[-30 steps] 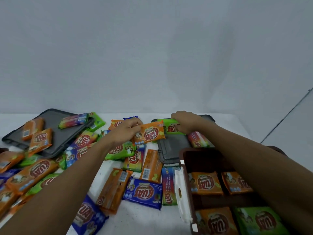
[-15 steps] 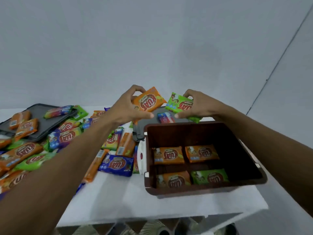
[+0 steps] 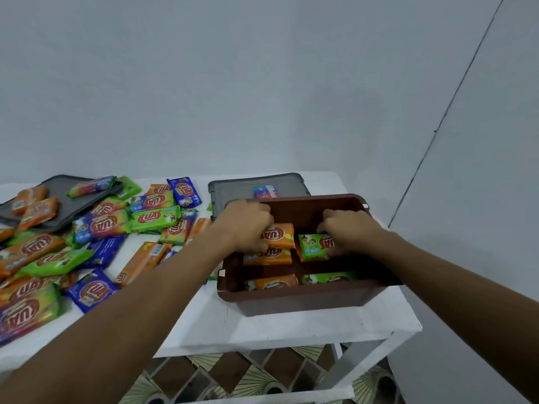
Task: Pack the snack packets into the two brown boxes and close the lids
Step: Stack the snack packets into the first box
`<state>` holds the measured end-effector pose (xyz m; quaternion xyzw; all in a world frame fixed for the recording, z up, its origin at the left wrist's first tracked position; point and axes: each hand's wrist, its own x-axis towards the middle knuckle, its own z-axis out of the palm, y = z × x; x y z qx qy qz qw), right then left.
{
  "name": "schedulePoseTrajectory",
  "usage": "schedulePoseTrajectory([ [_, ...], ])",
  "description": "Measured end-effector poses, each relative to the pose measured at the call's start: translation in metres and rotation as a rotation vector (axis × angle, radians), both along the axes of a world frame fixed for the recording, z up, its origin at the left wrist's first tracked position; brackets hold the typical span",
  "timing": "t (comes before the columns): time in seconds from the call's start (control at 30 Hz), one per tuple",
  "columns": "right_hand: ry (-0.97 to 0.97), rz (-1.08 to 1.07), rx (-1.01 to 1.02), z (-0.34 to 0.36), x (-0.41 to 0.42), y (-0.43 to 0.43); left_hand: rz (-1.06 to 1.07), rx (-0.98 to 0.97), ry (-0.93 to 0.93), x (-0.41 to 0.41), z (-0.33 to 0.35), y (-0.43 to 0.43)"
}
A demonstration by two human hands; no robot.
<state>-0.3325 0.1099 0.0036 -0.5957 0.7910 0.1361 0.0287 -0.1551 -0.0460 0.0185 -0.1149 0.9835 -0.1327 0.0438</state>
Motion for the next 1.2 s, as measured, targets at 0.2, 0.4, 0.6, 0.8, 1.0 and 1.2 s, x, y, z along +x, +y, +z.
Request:
schedulePoseTrajectory([
  [0.2,-0.021,-0.033,-0.017,-0.005,0.003,-0.001,0.019,0.062,-0.168,-0.003,-0.010,-0.002],
  [0.4,-0.008,-0.029,-0.008,-0.005,0.004,-0.001,0.017,0.048,-0.274,-0.009,-0.015,-0.003],
  [0.6,0.065,-0.016,-0.010,-0.006,0.004,-0.003,0.059,-0.016,-0.262,-0.009,-0.015,0.001],
  [0.8,-0.091,0.066,-0.217,0.021,0.008,-0.014,-0.056,0.212,-0.058,0.001,0.004,-0.016],
  [1.0,-0.250,0.027,-0.473,0.048,0.007,-0.073,-0.019,0.299,0.314,0.034,0.017,-0.083],
  [1.2,-0.375,-0.054,-0.262,0.029,0.001,-0.157,0.306,0.365,0.183,0.079,-0.009,-0.163],
])
